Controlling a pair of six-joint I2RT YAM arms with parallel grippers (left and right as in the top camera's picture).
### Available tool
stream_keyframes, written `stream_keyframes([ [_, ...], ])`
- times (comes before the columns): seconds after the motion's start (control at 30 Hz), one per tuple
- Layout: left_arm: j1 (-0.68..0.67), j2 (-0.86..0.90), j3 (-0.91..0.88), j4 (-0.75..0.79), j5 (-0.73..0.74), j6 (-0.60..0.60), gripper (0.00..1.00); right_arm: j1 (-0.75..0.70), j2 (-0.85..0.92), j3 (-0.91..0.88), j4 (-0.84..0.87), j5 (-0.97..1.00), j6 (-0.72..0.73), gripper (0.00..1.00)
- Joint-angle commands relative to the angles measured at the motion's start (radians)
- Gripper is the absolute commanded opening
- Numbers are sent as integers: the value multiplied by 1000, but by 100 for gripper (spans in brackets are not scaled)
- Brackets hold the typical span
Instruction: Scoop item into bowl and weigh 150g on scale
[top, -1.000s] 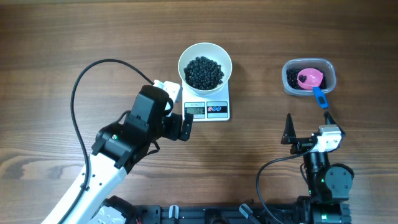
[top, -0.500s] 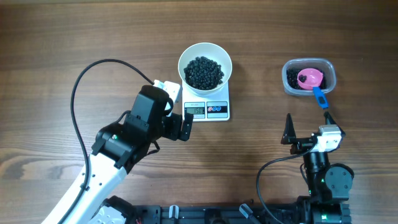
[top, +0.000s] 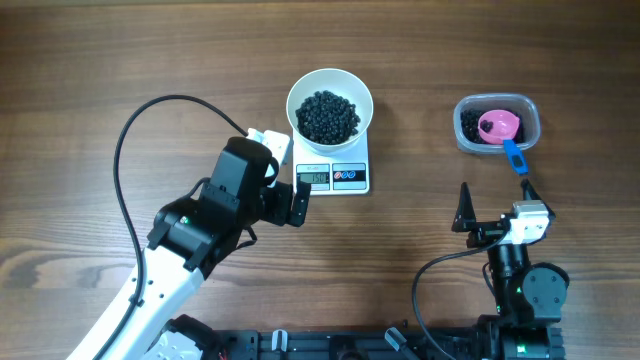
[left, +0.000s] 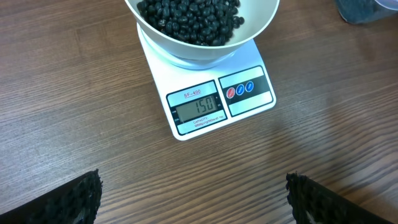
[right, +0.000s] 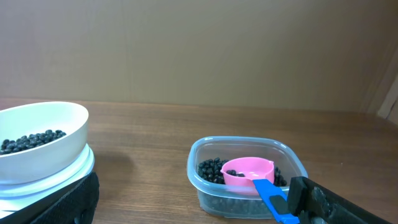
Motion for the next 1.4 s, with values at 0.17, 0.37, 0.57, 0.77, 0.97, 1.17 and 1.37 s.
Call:
stream_keyframes([
  [0.17, -4, -60, 3, -25, -37, 19, 100, 7, -14, -2, 1, 6, -19, 100],
  [0.37, 19, -130, 3, -61, -126, -46, 100, 7, -14, -2, 2, 6, -19, 100],
  [0.57, 92, -200, 0, -61, -126, -112, 100, 7, -14, -2, 1, 6, -19, 100],
  [0.77, 146, -283, -46, -39, -125, -111, 100, 7, -14, -2, 2, 6, -19, 100],
  [0.97, 203, -391, -116, 52, -125, -111, 100, 7, -14, -2, 2, 6, -19, 100],
  [1.17, 263, -487, -204, 145, -112, -111, 100, 7, -14, -2, 2, 6, -19, 100],
  [1.37, 333, -607, -318, 257, -95, -111, 100, 7, -14, -2, 2, 6, -19, 100],
])
